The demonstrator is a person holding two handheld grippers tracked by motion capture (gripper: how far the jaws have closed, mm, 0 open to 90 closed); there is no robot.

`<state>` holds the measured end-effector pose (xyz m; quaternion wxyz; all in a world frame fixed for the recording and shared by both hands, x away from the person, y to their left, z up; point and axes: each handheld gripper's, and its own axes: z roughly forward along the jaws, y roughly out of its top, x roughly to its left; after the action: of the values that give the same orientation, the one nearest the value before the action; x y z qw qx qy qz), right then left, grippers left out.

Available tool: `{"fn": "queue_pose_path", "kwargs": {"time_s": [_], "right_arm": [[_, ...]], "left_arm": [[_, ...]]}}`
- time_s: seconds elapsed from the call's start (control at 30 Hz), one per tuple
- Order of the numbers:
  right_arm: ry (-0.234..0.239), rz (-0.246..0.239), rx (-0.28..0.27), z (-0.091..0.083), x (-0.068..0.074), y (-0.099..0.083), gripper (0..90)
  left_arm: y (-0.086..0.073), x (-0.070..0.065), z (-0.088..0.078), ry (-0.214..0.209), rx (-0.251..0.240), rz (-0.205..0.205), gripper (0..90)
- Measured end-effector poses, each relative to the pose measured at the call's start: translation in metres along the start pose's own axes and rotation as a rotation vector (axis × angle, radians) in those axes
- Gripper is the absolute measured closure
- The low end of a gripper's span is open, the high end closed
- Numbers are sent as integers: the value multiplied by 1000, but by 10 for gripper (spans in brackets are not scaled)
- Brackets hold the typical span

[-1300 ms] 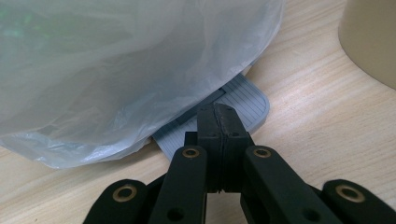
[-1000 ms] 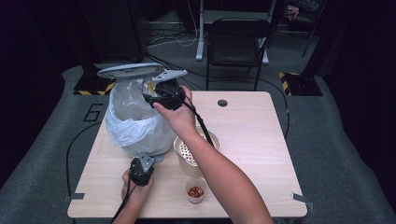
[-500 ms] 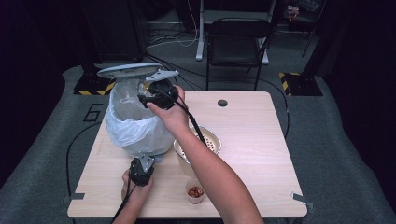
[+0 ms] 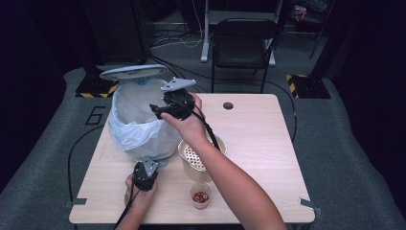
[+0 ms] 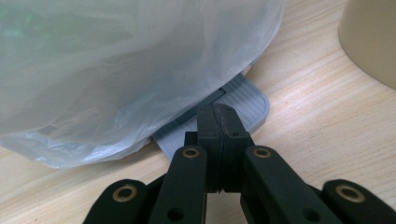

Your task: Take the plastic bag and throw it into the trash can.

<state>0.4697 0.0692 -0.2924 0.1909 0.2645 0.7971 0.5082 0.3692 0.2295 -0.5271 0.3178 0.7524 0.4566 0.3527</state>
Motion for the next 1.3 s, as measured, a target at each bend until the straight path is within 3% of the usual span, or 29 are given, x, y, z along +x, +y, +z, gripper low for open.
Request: {"fn": "queue_pose_path", "kwargs": {"time_s": [0.2, 0.37, 0.57, 0.7, 0.93, 1.03, 1.17, 1.3], "right_arm": [[-26, -20, 18, -29, -7, -18, 354], [-10, -6, 54, -46, -10, -38, 320], [36, 8, 39, -69, -4, -64, 302], [32, -24, 30, -91, 3, -86, 283], [36, 5, 44, -130, 6, -126, 269], [41, 31, 46, -140, 4, -144, 260], [22, 22, 67, -149, 4, -164, 247], [49, 26, 81, -152, 7, -184, 225]], "left_arm": [[0, 0, 0, -2, -2, -2, 894], [-1, -2, 1, -2, -15, -24, 894], [-1, -1, 1, -3, -5, -19, 894], [-1, -1, 0, -7, -3, -19, 894], [-1, -1, 1, -4, -6, -16, 894], [-1, -1, 1, -4, -6, -15, 894], [-1, -1, 1, -3, -6, -15, 894], [-1, -1, 0, -4, -2, -14, 894]]}}
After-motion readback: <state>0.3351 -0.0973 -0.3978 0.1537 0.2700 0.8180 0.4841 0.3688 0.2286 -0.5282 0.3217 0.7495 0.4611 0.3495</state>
